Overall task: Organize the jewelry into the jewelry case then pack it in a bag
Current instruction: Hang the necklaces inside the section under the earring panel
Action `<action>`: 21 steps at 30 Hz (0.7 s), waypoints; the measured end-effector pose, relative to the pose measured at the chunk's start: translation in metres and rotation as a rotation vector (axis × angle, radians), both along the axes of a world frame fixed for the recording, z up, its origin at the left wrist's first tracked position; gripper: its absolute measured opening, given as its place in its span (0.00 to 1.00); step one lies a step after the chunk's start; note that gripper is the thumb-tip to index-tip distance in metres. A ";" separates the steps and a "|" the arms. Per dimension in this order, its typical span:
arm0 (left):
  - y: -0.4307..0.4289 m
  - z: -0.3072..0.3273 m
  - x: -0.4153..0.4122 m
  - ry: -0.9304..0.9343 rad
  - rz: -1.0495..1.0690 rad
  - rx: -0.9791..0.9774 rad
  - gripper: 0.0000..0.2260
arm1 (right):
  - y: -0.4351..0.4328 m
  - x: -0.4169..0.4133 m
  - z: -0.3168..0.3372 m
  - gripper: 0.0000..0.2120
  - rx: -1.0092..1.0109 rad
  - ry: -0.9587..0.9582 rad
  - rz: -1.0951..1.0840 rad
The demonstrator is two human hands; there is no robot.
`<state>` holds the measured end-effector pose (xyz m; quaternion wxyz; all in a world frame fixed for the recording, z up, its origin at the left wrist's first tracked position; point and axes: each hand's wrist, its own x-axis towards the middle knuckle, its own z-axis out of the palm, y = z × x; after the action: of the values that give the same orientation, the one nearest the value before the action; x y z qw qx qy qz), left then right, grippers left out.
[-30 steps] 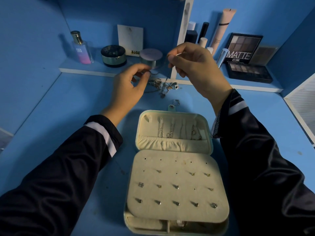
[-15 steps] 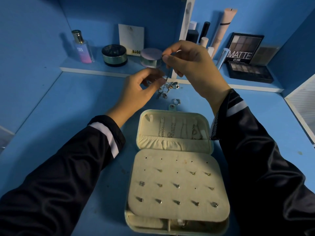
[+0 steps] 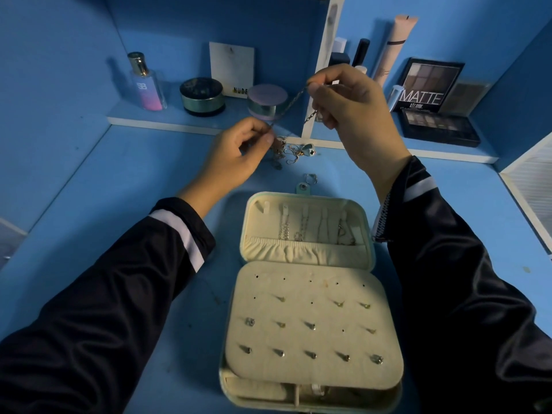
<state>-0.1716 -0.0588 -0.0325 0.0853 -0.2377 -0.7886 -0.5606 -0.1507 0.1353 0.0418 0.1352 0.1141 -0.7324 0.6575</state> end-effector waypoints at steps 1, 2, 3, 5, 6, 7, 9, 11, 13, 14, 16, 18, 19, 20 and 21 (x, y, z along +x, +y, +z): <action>-0.001 0.000 0.000 -0.006 -0.025 0.011 0.03 | 0.001 -0.001 -0.001 0.04 -0.009 -0.004 -0.013; -0.001 0.001 0.001 -0.014 -0.044 0.023 0.03 | 0.002 -0.001 -0.002 0.04 -0.012 -0.009 -0.026; -0.002 0.002 0.002 -0.022 -0.059 0.036 0.03 | 0.003 -0.001 -0.003 0.04 -0.011 -0.014 -0.037; -0.003 0.004 0.003 -0.041 -0.079 0.064 0.03 | 0.006 -0.001 -0.004 0.04 -0.015 -0.022 -0.047; -0.003 0.005 0.003 -0.048 -0.087 0.071 0.02 | 0.007 -0.002 -0.004 0.04 -0.021 -0.025 -0.046; -0.004 0.006 0.003 -0.054 -0.094 0.074 0.02 | 0.008 -0.002 -0.004 0.04 -0.026 -0.028 -0.042; -0.005 0.007 0.004 -0.070 -0.107 0.080 0.03 | 0.009 -0.002 -0.005 0.03 -0.035 -0.035 -0.035; -0.007 0.008 0.004 -0.086 -0.117 0.079 0.02 | 0.009 -0.002 -0.005 0.03 -0.039 -0.038 -0.033; -0.009 0.009 0.004 -0.097 -0.115 0.059 0.03 | 0.010 -0.002 -0.004 0.03 -0.033 -0.033 -0.028; -0.009 0.009 0.004 -0.097 -0.111 0.042 0.04 | 0.011 -0.002 -0.003 0.02 -0.026 -0.029 -0.022; -0.008 0.008 0.005 -0.081 -0.106 -0.005 0.06 | 0.011 -0.001 -0.001 0.02 -0.014 -0.018 -0.011; -0.006 0.006 0.004 -0.055 -0.102 -0.054 0.09 | 0.011 -0.001 0.001 0.02 -0.009 0.000 -0.006; -0.006 0.005 0.003 -0.047 -0.096 -0.072 0.08 | 0.011 -0.001 0.002 0.02 -0.005 0.008 -0.003; -0.007 0.003 0.002 -0.038 -0.084 -0.085 0.08 | 0.012 -0.001 0.002 0.02 0.000 0.016 0.001; -0.007 0.002 0.001 -0.026 -0.069 -0.095 0.07 | 0.012 -0.001 0.003 0.02 0.004 0.022 0.011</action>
<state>-0.1704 -0.0662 -0.0304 0.0442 -0.2613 -0.8066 -0.5284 -0.1513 0.1476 0.0445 0.1394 0.1255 -0.7315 0.6555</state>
